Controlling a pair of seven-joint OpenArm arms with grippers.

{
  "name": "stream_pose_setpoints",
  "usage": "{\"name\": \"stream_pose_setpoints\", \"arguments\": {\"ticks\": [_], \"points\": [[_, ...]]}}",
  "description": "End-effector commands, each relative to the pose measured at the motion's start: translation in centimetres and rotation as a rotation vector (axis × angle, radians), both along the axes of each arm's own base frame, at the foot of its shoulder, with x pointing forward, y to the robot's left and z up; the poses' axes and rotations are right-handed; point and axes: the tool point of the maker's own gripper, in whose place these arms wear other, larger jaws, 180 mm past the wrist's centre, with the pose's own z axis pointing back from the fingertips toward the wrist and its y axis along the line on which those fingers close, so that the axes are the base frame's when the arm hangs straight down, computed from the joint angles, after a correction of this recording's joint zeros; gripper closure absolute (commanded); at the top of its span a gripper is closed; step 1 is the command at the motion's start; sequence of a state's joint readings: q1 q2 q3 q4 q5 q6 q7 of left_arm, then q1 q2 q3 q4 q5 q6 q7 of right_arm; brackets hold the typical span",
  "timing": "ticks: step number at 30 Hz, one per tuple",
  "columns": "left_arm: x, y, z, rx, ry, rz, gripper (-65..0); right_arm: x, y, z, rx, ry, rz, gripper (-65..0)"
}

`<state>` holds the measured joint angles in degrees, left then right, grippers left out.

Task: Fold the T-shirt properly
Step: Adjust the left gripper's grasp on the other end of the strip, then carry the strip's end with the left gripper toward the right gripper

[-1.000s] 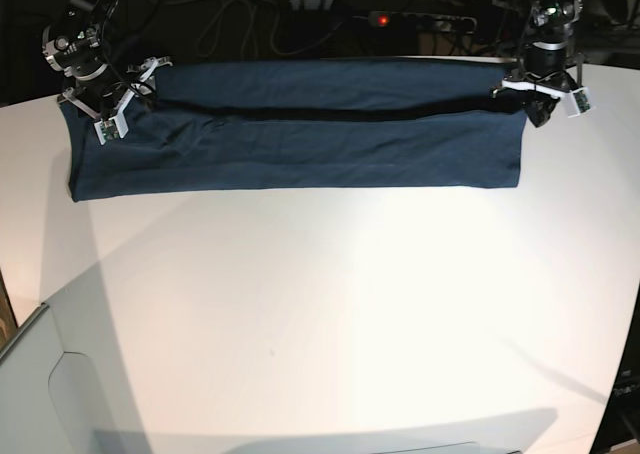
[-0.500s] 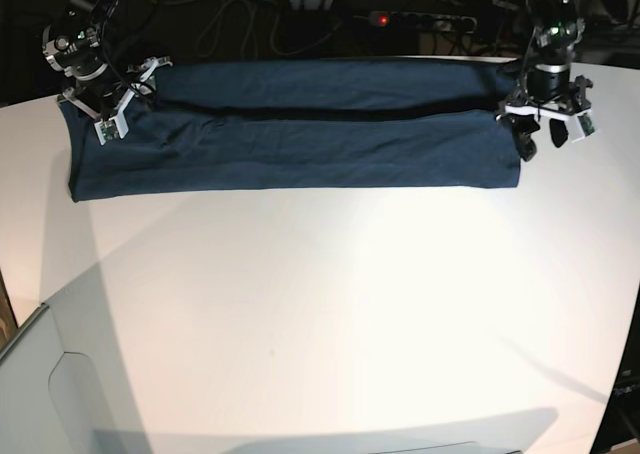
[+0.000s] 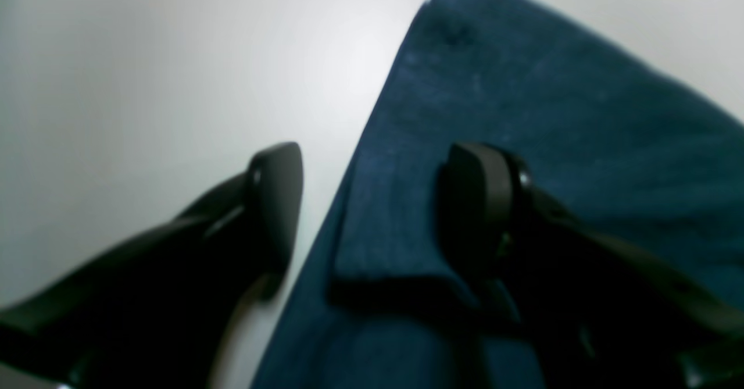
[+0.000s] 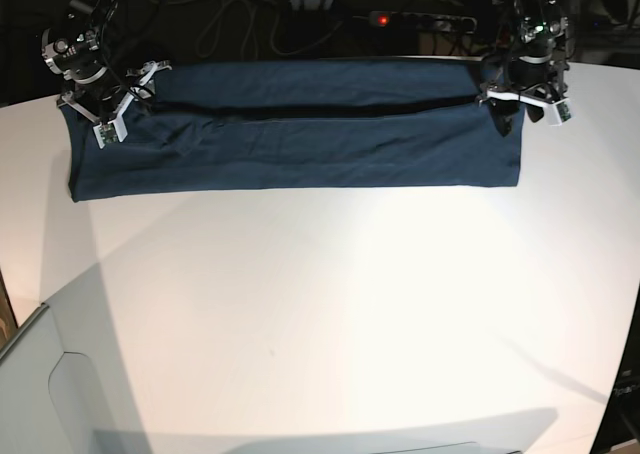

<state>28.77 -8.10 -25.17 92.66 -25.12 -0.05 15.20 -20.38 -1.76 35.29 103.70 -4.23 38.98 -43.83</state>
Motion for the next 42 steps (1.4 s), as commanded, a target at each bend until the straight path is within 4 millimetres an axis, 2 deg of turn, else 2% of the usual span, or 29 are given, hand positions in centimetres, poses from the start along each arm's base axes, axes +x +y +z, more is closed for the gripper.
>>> {"name": "stream_pose_setpoints", "arguments": {"ticks": [1,4,8,15,18,21,26,29,32,36,42], "points": [[-0.1,0.4,0.7,0.018,-0.018,-0.002,-37.4,0.6,-0.1,0.9,-0.003,-0.038,0.022,-34.3],[-0.5,0.4,0.6,0.018,-0.01,-0.002,-35.9,0.6,-0.1,0.9,-0.003,-0.038,0.022,-34.3],[-0.3,0.4,0.6,0.017,-0.013,-0.002,-24.4,0.7,0.1,0.9,-0.001,-0.038,0.026,-34.3],[-0.2,0.4,0.6,0.017,-0.016,-0.003,-20.2,0.7,0.1,0.9,-0.001,-0.038,0.026,-34.3],[-0.2,0.3,0.6,0.016,-0.016,-0.004,-11.8,0.6,0.0,0.9,-0.002,-0.038,0.025,-34.3],[-0.2,0.3,0.6,0.017,-0.016,-0.005,0.0,0.6,0.0,0.9,-0.003,-0.038,0.023,-34.3],[0.3,0.2,1.3,0.023,-0.036,-0.01,0.0,0.6,0.0,0.9,-0.003,-0.038,0.023,-34.3],[1.4,-0.6,3.5,0.039,-0.094,-0.034,0.0,0.6,0.0,0.9,-0.003,-0.038,0.023,-34.3],[2.9,-3.6,5.4,0.022,-0.151,-0.112,0.0,0.6,0.0,0.9,-0.003,-0.038,0.023,-34.3],[3.8,-8.6,6.9,-0.038,-0.196,-0.223,0.0,0.6,0.0,0.9,-0.002,-0.038,0.025,-34.3],[3.4,-17.1,6.2,-0.189,-0.189,-0.392,0.0,0.6,0.0,0.9,-0.004,-0.036,0.023,-34.3]]}}
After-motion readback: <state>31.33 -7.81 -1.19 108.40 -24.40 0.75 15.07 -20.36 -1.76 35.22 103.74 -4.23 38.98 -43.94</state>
